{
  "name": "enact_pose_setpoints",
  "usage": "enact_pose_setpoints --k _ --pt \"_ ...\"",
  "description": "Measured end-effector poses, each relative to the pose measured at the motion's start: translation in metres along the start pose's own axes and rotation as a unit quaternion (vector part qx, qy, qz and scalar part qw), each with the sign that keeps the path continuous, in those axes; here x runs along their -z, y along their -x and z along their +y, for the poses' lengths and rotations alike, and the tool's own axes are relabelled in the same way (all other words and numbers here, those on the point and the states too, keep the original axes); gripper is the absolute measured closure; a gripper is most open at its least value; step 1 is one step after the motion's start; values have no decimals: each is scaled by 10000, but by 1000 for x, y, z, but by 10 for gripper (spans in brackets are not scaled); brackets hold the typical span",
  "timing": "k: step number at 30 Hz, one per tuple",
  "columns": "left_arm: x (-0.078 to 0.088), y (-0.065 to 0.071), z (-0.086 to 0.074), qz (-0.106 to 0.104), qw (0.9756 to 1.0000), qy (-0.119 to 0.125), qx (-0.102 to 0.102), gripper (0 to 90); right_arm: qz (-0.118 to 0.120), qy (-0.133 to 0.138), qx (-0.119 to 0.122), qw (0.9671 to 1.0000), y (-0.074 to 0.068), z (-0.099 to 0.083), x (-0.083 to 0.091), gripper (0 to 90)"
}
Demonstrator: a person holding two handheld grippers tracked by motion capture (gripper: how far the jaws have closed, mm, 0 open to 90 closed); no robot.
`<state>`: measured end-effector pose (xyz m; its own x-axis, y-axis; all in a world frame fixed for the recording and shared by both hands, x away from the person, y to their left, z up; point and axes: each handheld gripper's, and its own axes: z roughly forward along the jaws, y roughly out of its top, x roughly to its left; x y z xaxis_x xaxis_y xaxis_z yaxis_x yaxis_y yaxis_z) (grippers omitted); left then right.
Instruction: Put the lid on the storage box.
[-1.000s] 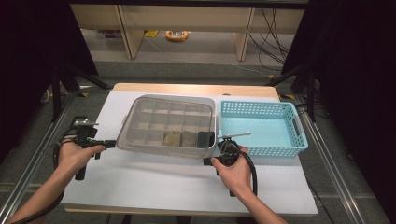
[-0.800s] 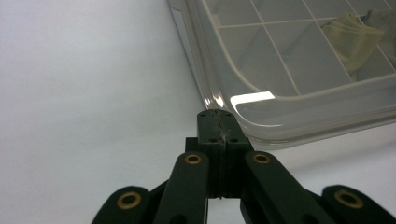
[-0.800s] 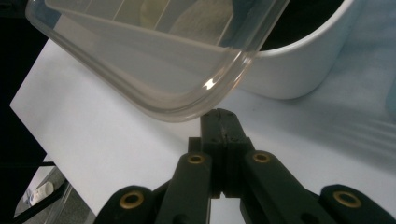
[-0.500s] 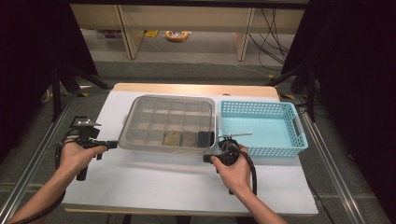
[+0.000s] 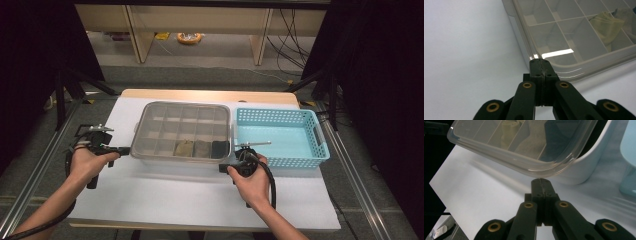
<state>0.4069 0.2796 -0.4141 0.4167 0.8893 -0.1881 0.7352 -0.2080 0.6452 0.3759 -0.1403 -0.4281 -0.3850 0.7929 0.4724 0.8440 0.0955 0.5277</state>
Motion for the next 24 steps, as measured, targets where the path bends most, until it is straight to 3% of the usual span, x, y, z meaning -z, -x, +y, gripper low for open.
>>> enact_pose_setpoints --k 1,2,3,6,9,12,13,14,18,21,22,24 --pt "-1 1 1 -9 10000 16 0 890 -45 146 231 9996 3 0 -1 900" --pt "-1 1 1 4 10000 20 0 891 -45 189 242 9995 4 0 -1 900" --pt "-1 1 2 22 10000 33 -18 890 -29 32 196 9998 5 0 0 900" --pt "-2 1 4 45 10000 49 -28 890 -43 80 249 9996 8 -1 1 900" --pt "-3 2 5 96 9998 166 -79 891 20 68 -8 10000 5 -1 3 900" --pt "-2 0 6 42 9999 118 -20 890 -44 75 72 9999 5 -1 3 900" --pt "-4 -2 6 38 9999 164 30 889 -49 124 218 9997 7 -1 3 900" --pt "-4 -5 7 58 10000 68 32 889 5 93 153 9998 6 -2 3 900" --pt "-12 -13 9 147 9996 160 163 891 50 95 227 9997 8 -4 4 900" --pt "-18 -16 12 113 9997 87 222 892 -5 93 168 9998 8 -5 5 900" --pt "-21 -16 13 125 9996 90 220 893 2 31 13 10000 6 -5 6 900" --pt "-25 -17 14 123 9997 31 231 894 -12 133 230 9996 10 -5 6 900"
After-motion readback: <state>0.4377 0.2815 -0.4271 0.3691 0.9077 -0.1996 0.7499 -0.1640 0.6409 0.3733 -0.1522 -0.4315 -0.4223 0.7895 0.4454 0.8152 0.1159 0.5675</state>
